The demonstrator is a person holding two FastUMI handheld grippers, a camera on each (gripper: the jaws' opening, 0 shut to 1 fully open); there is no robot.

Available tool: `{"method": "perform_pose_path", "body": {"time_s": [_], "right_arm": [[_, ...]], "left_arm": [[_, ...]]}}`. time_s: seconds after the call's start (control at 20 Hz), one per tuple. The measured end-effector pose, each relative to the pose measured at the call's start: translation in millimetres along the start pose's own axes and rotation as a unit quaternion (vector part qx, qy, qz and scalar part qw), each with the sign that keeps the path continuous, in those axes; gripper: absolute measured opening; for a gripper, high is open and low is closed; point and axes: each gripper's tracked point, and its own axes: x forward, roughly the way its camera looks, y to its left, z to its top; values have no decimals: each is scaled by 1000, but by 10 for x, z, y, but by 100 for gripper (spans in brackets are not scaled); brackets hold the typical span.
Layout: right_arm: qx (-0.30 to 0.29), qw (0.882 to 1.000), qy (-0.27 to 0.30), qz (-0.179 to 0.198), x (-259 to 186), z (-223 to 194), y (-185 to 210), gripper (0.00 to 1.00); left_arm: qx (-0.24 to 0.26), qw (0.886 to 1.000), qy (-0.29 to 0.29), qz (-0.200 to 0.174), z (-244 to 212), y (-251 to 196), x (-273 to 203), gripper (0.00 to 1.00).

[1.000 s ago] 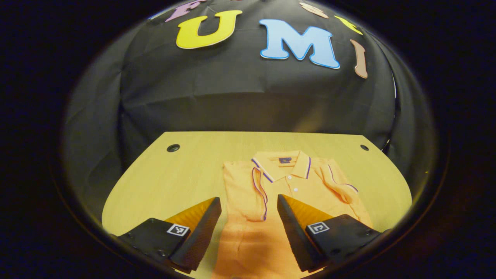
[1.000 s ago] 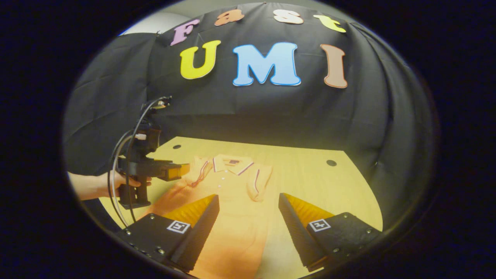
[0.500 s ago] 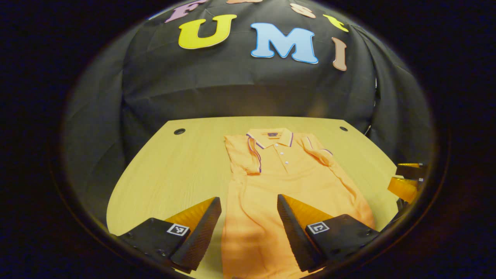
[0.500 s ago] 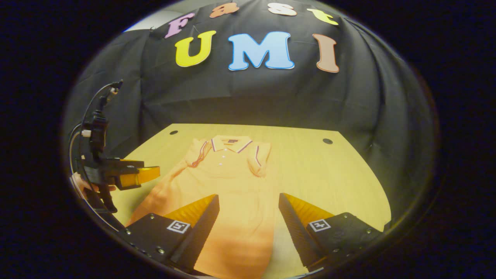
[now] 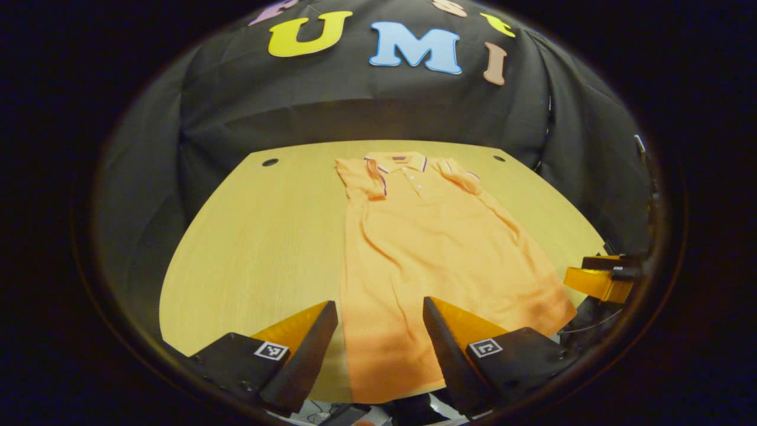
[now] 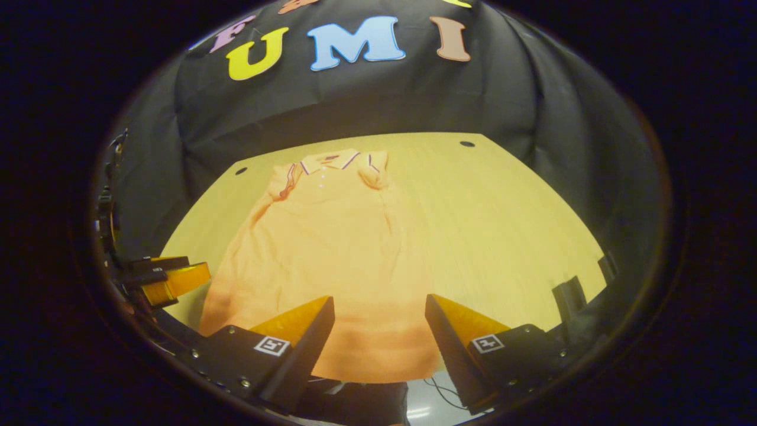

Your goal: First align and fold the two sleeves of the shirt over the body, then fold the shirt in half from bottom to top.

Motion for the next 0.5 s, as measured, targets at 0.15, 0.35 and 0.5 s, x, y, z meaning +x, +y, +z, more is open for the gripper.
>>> {"method": "perform_pose_path", "body": {"time_s": [0.15,0.35,0.5], "right_arm": [[6,999,29,-22,20,-236,-140,96],[2,997,70,-31,-35,-656,-208,95],[-21,995,93,-25,-10,-812,-216,96]], "left_arm": [[7,1000,21,-5,-303,29,-87,95],[3,999,41,-3,-655,36,-203,95],[-3,999,49,2,-798,14,-241,95]]}}
